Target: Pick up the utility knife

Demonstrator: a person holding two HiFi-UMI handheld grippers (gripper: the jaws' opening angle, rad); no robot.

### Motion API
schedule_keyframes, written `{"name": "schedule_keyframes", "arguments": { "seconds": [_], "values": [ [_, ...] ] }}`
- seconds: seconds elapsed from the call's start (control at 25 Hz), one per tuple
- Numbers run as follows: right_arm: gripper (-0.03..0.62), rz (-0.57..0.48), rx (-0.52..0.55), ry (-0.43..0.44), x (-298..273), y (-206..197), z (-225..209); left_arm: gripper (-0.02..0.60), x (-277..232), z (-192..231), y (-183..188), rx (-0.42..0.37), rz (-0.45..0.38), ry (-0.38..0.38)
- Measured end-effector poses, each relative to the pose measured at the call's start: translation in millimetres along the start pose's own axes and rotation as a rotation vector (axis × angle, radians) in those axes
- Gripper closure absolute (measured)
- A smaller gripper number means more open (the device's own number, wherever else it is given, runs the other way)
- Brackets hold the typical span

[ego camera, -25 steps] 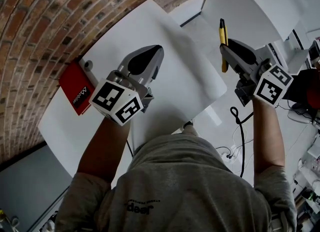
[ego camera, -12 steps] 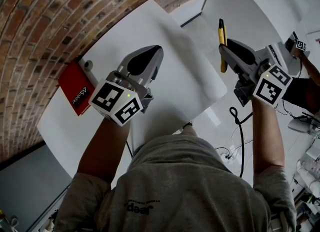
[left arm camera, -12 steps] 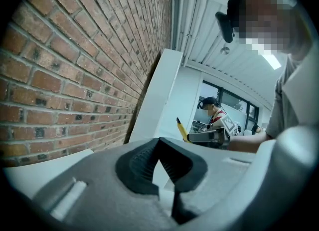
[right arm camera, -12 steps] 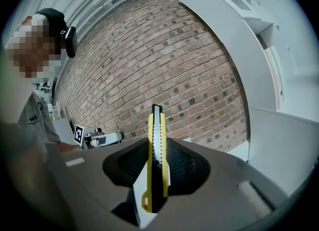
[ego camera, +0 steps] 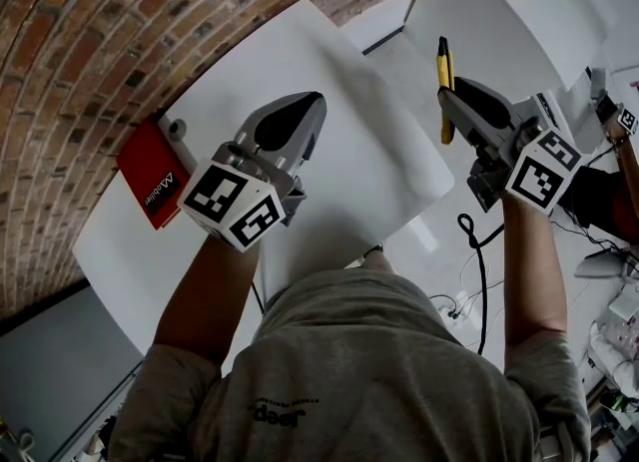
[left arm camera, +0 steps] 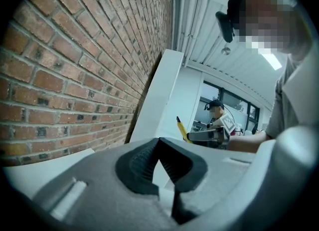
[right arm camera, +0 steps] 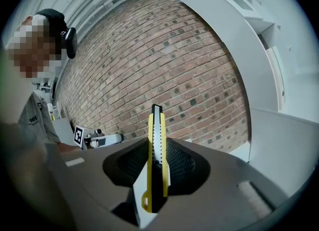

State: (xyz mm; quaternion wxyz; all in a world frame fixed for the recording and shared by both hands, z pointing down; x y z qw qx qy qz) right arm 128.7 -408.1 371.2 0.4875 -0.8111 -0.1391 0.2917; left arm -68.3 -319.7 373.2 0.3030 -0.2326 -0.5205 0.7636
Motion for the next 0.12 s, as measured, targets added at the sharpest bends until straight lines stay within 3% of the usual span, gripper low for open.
{"name": "schedule_keyframes", "arguments": {
  "seconds": [0.12],
  "values": [
    [0.469,0.0,0.001,-0.001,-1.3,1.4,0.6,0.583,0.6,1.5,0.8,0.001,0.0,-0.001]
  ]
}}
Point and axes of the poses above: the fingertips, and each gripper's own axes: x backward along the fingers, z to its left, y out of its top, the point moved 4 cm from there along x, backward along the fingers, and after that the axes turned 14 degrees about -y, right-handed, at the moved point
